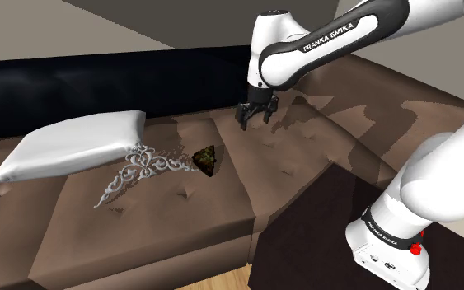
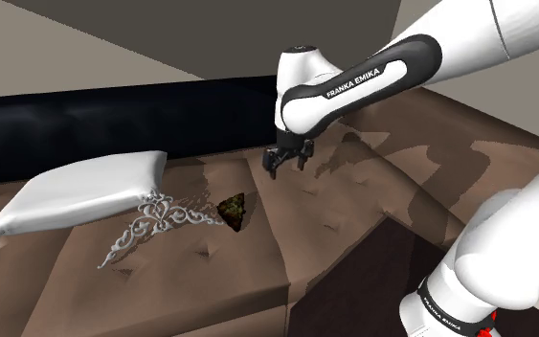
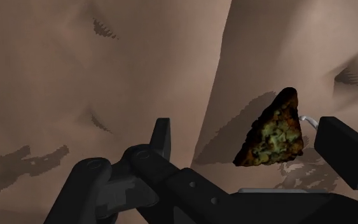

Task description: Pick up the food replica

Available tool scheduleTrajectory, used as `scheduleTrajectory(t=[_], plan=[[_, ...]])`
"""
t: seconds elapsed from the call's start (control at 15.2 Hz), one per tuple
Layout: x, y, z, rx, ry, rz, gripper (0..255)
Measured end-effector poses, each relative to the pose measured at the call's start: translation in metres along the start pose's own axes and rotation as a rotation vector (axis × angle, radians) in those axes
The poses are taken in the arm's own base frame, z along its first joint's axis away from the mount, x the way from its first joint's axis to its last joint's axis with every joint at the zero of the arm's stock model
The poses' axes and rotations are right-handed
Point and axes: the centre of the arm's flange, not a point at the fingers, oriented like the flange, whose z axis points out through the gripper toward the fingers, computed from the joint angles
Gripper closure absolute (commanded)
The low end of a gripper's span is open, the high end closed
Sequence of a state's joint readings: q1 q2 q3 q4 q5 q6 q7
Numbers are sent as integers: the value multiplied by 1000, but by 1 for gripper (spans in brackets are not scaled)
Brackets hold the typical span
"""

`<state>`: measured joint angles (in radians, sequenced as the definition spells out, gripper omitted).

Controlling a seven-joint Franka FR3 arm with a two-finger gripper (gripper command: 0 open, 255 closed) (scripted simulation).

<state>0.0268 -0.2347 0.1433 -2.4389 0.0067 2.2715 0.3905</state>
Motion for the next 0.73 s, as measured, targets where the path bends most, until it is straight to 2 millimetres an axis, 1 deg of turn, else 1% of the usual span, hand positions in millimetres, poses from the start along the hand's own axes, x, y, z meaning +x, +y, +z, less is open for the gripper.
scheduleTrajectory(t=[0.33,0.4,0.53,0.66,0.73], plan=[[25,-30,50,16,-13,34,0],[31,-37,57,19,-16,41,0],[42,-52,79,26,-20,55,0],[49,-59,101,32,-26,68,0],[53,-67,112,35,-29,75,0]])
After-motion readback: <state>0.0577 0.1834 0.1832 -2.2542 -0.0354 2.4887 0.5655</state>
